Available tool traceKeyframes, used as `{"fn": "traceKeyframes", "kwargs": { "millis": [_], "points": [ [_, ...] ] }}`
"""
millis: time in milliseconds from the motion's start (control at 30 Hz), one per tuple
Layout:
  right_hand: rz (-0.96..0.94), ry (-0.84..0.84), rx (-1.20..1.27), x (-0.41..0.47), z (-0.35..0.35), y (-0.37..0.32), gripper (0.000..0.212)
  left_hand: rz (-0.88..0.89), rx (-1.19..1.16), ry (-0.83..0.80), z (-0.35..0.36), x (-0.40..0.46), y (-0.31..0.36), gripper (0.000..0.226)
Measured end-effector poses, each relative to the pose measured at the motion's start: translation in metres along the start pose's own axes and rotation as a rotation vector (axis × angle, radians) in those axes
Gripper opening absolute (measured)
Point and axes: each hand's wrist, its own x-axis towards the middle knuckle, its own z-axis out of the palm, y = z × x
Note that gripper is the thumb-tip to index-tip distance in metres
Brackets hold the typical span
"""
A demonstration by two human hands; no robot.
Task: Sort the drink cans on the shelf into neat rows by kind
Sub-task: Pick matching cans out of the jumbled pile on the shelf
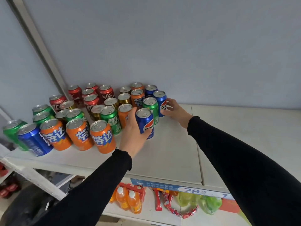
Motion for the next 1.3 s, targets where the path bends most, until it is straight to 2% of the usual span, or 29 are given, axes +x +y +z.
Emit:
{"fn": "traceKeyframes", "kwargs": {
  "millis": [100,200,300,467,700,833,1000,1167,1300],
  "points": [
    [-0.002,-0.056,-0.049,0.014,0.001,-0.002,0.08,0.048,0.05,0.001,0.004,0.007,-0.006,0.089],
    [-0.003,-0.038,-0.106,0.019,0.001,0.001,0.076,0.068,0.053,0.005,0.004,0.012,-0.008,0.085],
    [-0.023,0.052,-0.139,0.018,0.006,0.004,0.063,0.097,0.061,0.006,0.004,0.014,-0.011,0.082],
    [-0.039,0.253,-0.065,0.0,0.013,0.013,0.065,0.13,-0.033,0.004,-0.001,0.006,-0.011,0.077],
    [-0.063,0.434,-0.06,-0.082,-0.024,-0.001,0.055,0.171,-0.2,-0.159,0.023,0.002,0.025,0.075],
    [-0.05,0.573,-0.066,-0.145,-0.069,-0.008,0.053,0.181,-0.299,-0.277,0.068,0.007,0.064,0.066],
    [-0.006,0.749,-0.12,-0.233,-0.154,0.004,0.059,0.291,-0.376,-0.433,0.143,-0.004,0.13,0.061],
    [0.047,0.896,-0.117,-0.313,-0.26,0.032,0.058,0.363,-0.425,-0.575,0.245,-0.026,0.202,0.063],
    [0.063,0.948,-0.126,-0.365,-0.359,0.061,0.061,0.388,-0.404,-0.623,0.342,-0.046,0.262,0.067]
  ]
}}
